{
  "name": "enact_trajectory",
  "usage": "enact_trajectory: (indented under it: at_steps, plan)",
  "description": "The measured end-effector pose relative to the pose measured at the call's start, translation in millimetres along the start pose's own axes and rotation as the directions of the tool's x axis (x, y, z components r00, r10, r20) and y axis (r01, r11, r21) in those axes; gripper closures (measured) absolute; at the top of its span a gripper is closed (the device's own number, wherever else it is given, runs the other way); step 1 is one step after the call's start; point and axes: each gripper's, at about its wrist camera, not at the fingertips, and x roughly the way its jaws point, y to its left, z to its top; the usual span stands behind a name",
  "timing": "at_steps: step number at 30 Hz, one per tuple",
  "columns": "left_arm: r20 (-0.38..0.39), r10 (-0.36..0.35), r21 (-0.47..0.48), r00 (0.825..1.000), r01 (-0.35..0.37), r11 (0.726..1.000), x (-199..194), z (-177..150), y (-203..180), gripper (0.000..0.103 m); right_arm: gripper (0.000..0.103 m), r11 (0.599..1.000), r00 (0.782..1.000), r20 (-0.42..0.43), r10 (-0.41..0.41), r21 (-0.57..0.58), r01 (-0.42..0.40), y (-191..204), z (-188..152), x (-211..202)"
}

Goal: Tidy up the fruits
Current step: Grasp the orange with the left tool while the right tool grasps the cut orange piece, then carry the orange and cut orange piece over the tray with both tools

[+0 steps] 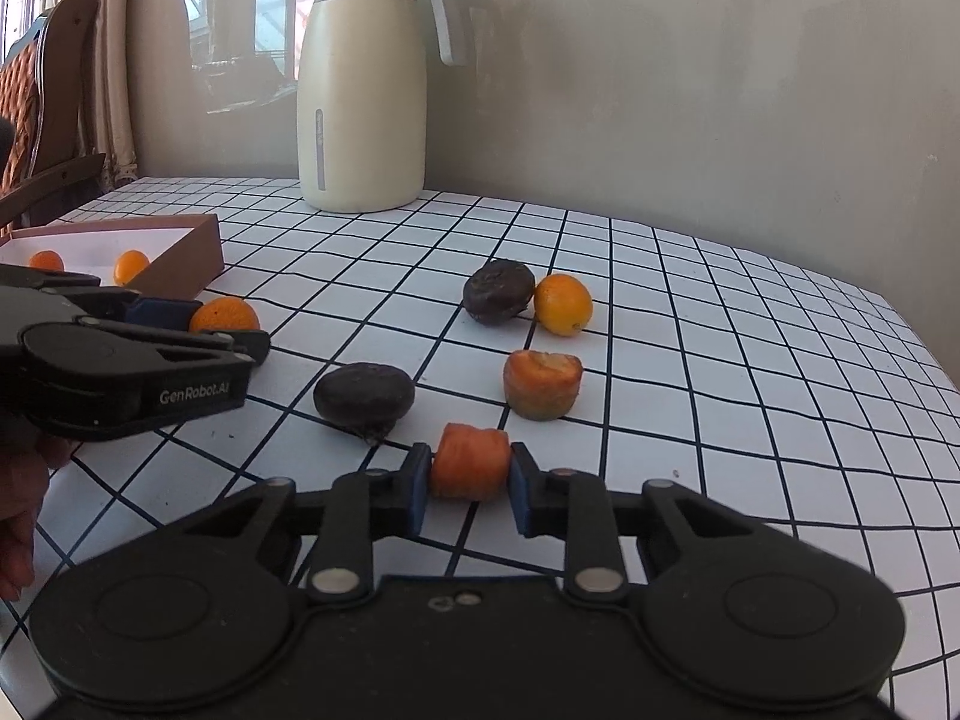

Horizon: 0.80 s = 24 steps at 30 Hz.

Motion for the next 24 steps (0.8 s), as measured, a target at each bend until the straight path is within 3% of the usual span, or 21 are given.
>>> enact_trajectory:
  at_steps: [15, 24]
  plan:
    - [0.121, -0.092, 0.032, 0.988, 0.089, 0.996, -49, 9, -1, 0.065, 0.087, 0.998, 0.997, 0.065, -0.050, 0.037, 0.048, -9, 10, -27]
    - [0.184, -0.094, 0.038, 0.978, 0.089, 0.995, -100, 2, 27, 0.065, 0.087, 0.997, 0.989, 0.133, -0.060, 0.049, 0.054, -3, 14, -64]
